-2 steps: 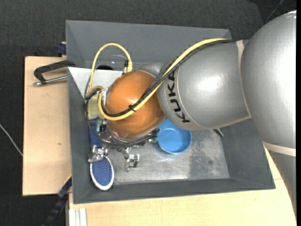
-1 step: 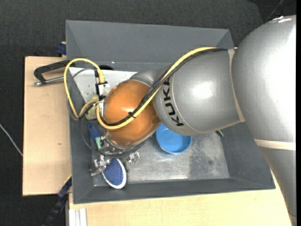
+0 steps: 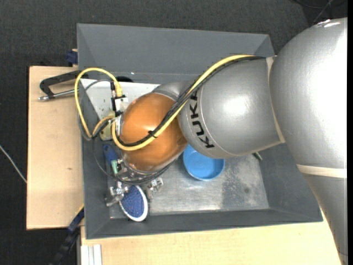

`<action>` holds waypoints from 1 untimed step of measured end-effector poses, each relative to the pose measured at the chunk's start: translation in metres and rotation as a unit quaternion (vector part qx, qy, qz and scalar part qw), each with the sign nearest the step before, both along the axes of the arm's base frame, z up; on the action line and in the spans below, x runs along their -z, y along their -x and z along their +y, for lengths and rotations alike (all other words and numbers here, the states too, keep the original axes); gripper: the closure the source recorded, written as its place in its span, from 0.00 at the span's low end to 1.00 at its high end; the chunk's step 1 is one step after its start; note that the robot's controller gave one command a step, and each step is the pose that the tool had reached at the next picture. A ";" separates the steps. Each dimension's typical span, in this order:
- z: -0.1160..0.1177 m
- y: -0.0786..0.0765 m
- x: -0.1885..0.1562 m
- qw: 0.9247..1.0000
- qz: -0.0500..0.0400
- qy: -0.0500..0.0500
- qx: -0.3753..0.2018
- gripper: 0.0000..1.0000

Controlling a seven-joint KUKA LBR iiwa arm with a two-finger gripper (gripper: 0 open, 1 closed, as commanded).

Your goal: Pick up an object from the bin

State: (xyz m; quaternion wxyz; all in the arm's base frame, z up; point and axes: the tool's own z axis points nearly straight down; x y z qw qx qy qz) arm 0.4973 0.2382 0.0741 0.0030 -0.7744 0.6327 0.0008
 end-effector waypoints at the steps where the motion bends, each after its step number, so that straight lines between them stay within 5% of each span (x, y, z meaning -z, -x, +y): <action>1: 0.000 -0.001 -0.002 1.000 0.000 0.001 0.000 1.00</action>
Offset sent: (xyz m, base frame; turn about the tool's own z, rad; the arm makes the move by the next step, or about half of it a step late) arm 0.0000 0.0000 0.0000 0.0000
